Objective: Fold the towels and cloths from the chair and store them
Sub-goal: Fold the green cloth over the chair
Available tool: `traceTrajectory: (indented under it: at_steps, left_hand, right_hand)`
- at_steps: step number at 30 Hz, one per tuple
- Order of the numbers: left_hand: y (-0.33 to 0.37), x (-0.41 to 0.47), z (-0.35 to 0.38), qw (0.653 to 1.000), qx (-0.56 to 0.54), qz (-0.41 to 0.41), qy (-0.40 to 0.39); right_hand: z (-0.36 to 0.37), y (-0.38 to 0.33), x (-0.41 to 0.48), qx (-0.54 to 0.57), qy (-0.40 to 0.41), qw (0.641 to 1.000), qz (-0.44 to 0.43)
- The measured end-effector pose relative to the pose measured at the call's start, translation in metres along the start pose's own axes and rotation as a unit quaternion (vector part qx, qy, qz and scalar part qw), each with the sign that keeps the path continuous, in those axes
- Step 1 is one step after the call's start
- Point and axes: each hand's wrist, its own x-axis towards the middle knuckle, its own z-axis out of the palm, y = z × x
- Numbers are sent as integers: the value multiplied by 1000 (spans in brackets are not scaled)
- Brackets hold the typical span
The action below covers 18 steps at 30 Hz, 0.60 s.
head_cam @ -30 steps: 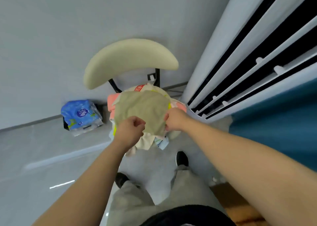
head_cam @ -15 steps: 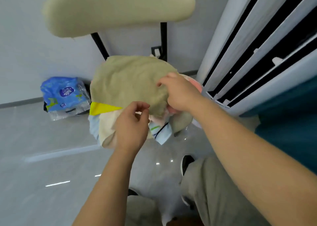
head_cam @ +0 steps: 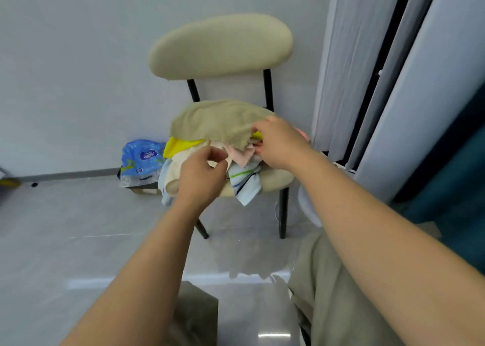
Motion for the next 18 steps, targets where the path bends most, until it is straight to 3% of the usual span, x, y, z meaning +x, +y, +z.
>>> traceTrajectory:
  at_steps: [7,11,14,18]
  left_hand:
    - [-19,33,3,1000,-14,-20,6]
    - [-40,65,2,997,-29,-66,-2]
    - [-40,87,-1,997,-49,-55,23]
    - [-47,106,3,996,-48,-55,41]
  right_hand:
    - [15,-14,37,36,-31,999,8]
    - [53,-17,66,-4,39,998,-48]
    - [75,-20,77,-28,107,992,-63]
    - [86,-20,90,-41,140,986,-79]
